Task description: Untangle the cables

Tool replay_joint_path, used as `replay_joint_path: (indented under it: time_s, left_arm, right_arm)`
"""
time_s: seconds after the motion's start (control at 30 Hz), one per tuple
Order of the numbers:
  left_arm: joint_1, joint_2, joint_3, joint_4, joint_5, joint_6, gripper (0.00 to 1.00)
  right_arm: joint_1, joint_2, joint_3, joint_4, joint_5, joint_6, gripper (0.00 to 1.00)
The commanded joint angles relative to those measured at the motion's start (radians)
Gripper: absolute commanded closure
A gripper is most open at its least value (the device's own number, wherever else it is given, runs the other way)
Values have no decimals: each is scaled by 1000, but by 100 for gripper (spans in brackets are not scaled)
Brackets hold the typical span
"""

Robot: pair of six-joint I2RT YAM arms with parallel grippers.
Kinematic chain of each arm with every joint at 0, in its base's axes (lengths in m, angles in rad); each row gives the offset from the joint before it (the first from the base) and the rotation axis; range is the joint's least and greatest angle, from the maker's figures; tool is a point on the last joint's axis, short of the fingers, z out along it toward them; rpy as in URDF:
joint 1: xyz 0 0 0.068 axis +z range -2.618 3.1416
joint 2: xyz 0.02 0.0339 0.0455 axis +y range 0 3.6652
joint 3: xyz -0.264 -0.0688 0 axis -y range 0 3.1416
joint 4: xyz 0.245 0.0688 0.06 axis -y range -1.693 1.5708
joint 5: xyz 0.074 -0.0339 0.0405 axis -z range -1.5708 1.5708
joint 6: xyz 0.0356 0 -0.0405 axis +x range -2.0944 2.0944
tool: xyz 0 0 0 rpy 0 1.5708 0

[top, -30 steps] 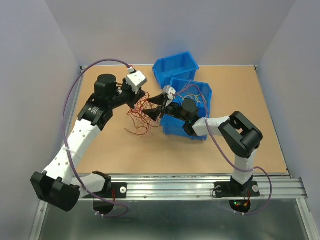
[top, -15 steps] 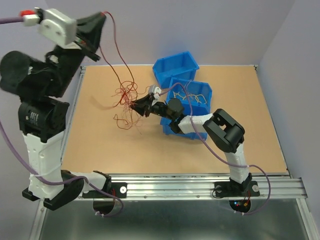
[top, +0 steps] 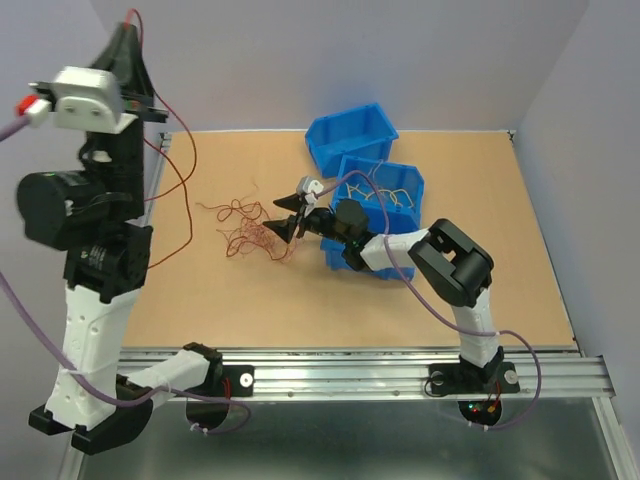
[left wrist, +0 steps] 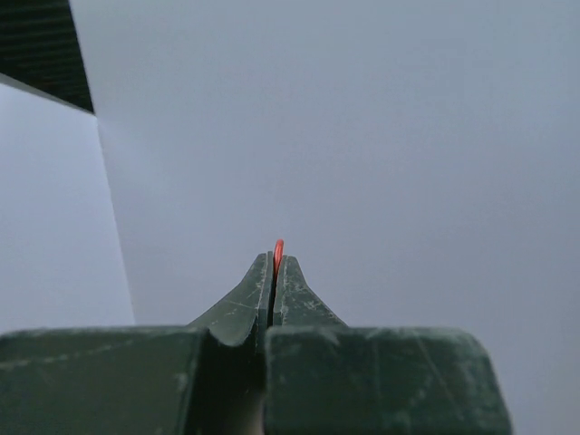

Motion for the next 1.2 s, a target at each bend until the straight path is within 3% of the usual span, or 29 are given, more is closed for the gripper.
replay_joint_path:
  time_s: [0.0,0.07,0.17,0.27,0.43,0.7,0.77,0.9,1.1,1.17]
  left_arm:
    - [-2,-27,-216,50,40,-2,100]
    - [-2,-51,-294,51,101,-19,100]
    - [-2,-109,-476,56,212,-53,100]
    - [-2,-128,-550,34,264,-71,100]
    - [-18,-172,-737,60,272,-102,100]
    - [-25,-185,-839,19,468,-136,100]
    - [-25,-192,-856,19,488,-127,100]
    - [-26,-201,-871,13,505,-114,100]
    - [-25,-211,-868,-2,537,-117,100]
    - [-26,-214,-865,-10,545,-119,100]
  right_arm:
    - [5,-122,-56,37,-5,-49,27]
    - [4,-160,-87,35,-25,-55,20]
    - [5,-207,-125,35,-109,-63,1]
    - [5,-247,-156,37,-131,-68,0]
    - [5,-349,-234,38,93,-89,0]
    - [4,-289,-213,37,232,-184,0]
    - [4,-280,-206,32,202,-183,0]
    - [5,-272,-138,-121,-9,-187,0]
    - [5,-261,-98,-193,-269,-183,0]
    - [5,-257,-73,-232,-298,-178,0]
